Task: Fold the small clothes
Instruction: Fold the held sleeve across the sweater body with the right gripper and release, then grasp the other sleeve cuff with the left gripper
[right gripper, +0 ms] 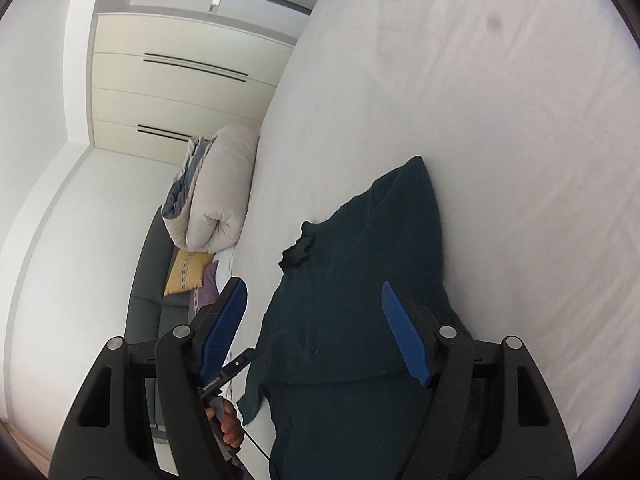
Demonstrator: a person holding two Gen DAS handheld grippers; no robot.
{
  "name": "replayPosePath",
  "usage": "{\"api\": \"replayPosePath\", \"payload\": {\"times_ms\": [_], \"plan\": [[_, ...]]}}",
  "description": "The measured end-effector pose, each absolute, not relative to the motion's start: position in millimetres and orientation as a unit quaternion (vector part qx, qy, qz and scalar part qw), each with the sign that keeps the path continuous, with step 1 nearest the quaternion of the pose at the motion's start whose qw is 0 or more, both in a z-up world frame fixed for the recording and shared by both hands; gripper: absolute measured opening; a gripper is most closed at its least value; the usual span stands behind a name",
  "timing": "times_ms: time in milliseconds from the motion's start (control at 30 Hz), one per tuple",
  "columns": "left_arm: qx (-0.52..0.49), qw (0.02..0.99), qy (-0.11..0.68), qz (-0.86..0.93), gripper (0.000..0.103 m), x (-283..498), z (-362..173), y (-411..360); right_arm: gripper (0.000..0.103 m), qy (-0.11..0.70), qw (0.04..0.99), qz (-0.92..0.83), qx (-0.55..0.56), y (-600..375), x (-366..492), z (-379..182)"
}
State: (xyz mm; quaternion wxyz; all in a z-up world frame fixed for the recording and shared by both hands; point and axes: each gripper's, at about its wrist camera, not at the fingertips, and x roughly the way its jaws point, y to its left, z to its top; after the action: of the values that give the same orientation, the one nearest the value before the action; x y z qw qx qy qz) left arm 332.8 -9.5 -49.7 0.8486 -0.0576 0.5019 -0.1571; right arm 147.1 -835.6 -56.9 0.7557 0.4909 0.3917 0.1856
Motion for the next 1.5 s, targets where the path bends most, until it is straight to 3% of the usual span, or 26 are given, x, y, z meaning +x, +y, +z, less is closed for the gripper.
{"api": "replayPosePath", "payload": {"times_ms": [267, 800, 933, 1067, 1100, 1267, 1367, 1500], "plan": [[-0.027, 0.838, 0.523, -0.154, 0.061, 345, -101, -38, 0.068, 0.423, 0.723, 0.177, 0.517, -832, 221, -113], [-0.023, 0.859, 0.491, -0.143, 0.068, 338, -105, -54, 0.068, 0.483, 0.728, 0.211, 0.439, -813, 135, -114], [-0.122, 0.858, 0.477, -0.145, 0.069, 313, -84, -12, 0.068, 0.472, 0.729, 0.201, 0.454, -820, 124, -117], [-0.241, 0.875, 0.403, -0.118, 0.09, 263, -56, 74, 0.07, 0.401, 0.764, 0.195, 0.466, -816, 94, -69], [-0.266, 0.878, 0.384, -0.104, 0.091, 248, -52, 100, 0.07, 0.387, 0.767, 0.2, 0.472, -812, 86, -57], [-0.454, 0.829, 0.324, -0.024, 0.09, 179, -78, 244, 0.07, 0.366, 0.763, 0.229, 0.481, -775, 59, -23], [-0.546, 0.779, 0.308, 0.025, 0.079, 148, -115, 312, 0.07, 0.375, 0.755, 0.244, 0.48, -744, 51, -13], [-0.642, 0.717, 0.261, 0.067, 0.076, 115, -155, 367, 0.07, 0.383, 0.751, 0.26, 0.471, -708, 42, 0]]}}
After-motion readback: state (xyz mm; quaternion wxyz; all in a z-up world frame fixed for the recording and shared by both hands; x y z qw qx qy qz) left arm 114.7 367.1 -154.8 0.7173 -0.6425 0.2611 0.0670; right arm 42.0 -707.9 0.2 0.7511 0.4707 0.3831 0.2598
